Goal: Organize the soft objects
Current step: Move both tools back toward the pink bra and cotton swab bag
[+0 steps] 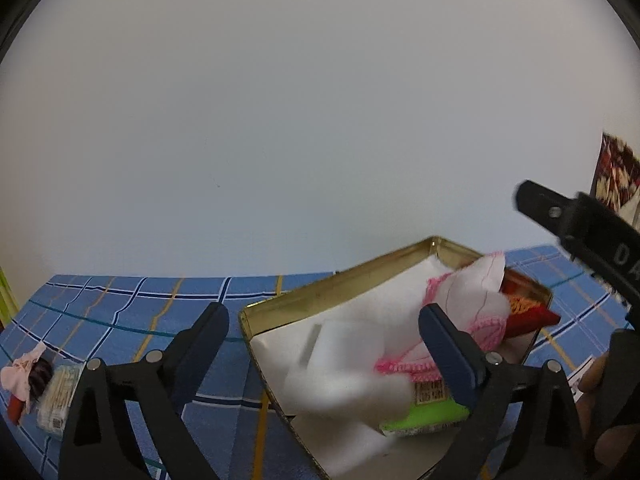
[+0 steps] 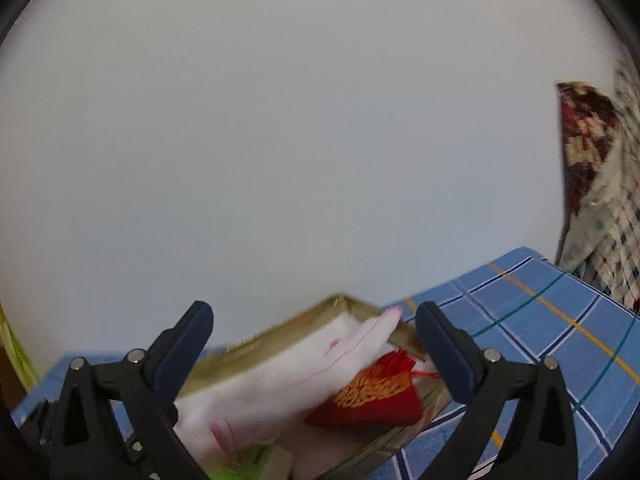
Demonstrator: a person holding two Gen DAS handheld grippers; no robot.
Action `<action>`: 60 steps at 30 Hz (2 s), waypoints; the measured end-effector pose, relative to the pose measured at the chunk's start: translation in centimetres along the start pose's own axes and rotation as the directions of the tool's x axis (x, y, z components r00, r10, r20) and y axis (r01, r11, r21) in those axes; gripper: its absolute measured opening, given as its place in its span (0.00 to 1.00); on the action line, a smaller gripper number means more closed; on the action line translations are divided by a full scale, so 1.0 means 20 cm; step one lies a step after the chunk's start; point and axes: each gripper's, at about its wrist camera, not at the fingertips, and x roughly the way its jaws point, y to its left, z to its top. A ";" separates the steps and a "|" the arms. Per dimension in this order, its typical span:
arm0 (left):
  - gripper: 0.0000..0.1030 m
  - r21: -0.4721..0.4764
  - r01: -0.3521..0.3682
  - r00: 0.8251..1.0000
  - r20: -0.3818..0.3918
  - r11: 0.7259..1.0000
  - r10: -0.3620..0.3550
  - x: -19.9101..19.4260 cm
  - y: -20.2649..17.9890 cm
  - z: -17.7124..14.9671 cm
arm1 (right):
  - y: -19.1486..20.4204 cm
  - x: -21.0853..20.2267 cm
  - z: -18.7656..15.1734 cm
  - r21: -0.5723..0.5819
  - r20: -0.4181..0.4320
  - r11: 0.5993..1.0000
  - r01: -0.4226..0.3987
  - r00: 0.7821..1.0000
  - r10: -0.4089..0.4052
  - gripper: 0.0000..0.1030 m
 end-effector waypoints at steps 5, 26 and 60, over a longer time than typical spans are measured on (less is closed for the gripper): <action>0.95 -0.012 -0.055 0.998 0.000 0.998 0.055 -0.04 0.07 -0.01 | 0.00 0.01 -0.02 0.010 0.032 0.998 0.058 0.998 -0.058 1.00; 0.95 -0.039 -0.240 0.970 0.027 0.970 0.241 -0.12 0.34 -0.14 | 0.18 -0.19 -0.12 -0.051 0.218 0.989 0.140 0.968 -0.126 1.00; 0.95 -0.058 -0.339 0.941 -0.028 0.939 0.338 -0.22 0.84 -0.28 | 0.52 -0.40 -0.31 -0.187 0.122 0.981 0.058 0.992 -0.035 1.00</action>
